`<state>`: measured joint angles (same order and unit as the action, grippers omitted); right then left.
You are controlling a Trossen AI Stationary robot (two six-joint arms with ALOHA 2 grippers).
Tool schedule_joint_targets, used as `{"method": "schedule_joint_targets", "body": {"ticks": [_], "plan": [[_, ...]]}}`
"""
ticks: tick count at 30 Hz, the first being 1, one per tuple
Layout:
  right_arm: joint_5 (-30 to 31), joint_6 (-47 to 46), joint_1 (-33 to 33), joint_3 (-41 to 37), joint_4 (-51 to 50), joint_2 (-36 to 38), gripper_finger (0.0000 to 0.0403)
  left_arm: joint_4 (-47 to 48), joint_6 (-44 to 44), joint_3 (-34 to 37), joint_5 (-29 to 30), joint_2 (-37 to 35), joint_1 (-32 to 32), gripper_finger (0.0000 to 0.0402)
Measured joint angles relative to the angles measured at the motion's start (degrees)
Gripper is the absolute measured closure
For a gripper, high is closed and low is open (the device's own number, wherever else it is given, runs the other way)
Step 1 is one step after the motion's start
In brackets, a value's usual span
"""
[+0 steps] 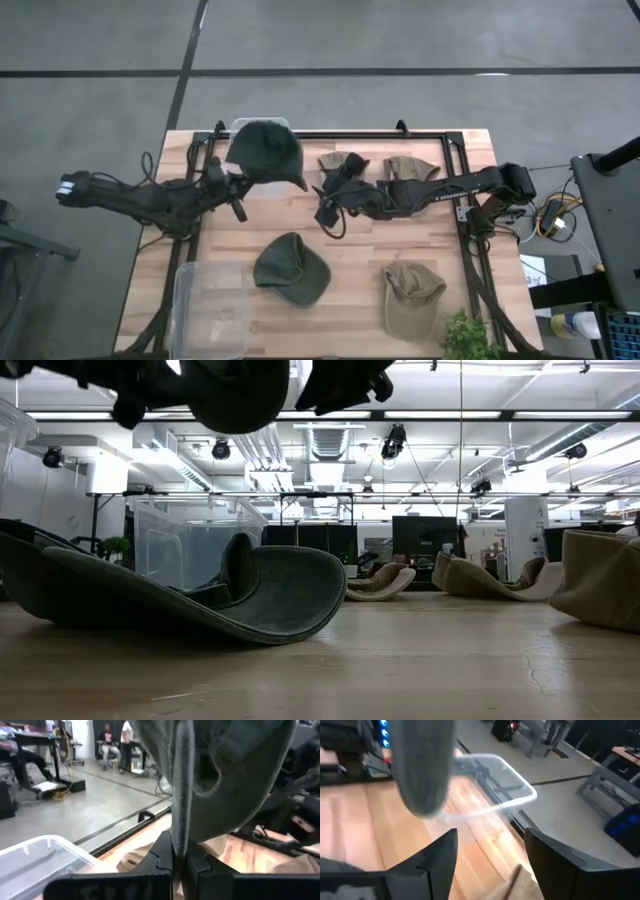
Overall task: Pick & Place hat
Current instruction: Put the right blue cap into the top transparent bin
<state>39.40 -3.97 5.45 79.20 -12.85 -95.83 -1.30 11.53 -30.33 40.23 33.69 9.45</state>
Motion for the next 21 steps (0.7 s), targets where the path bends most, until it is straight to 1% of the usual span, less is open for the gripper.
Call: {"method": "schedule_joint_targets", "body": {"ticks": [4, 6, 8, 12, 16, 18, 21], "plan": [[-0.01, -1.96, 0.1, -0.01, -5.57, 0.0, 0.0168, 12.22, 3.95, -5.34, 5.2, -0.04, -0.03, 0.0396], [-0.15, -4.49, 0.47, -0.04, -8.79, 0.0, 0.0168, 17.4, 6.73, -7.67, 8.11, -0.07, -0.1, 0.0396], [-0.62, -6.77, 0.99, -0.04, -11.62, 0.0, 0.017, 22.94, 9.89, -10.17, 9.78, -0.07, -0.46, 0.0396], [-0.66, -9.09, 2.76, -0.06, -14.49, 0.02, 0.0175, 30.62, 14.04, -13.92, 10.5, -0.04, -1.79, 0.0396], [-0.7, -9.54, 4.97, -0.11, -14.42, 0.11, 0.0177, 34.41, 17.41, -14.87, 10.35, 0.15, -4.28, 0.0397], [-0.7, -9.6, 6.04, -0.11, -14.42, 0.11, 0.0177, 35.26, 18.39, -14.86, 9.51, 0.28, -5.95, 0.0397], [-0.72, -9.63, 7.68, -0.11, -14.42, 0.11, 0.0177, 36.76, 20.12, -14.86, 4.98, 0.89, -10.08, 0.0397]]}}
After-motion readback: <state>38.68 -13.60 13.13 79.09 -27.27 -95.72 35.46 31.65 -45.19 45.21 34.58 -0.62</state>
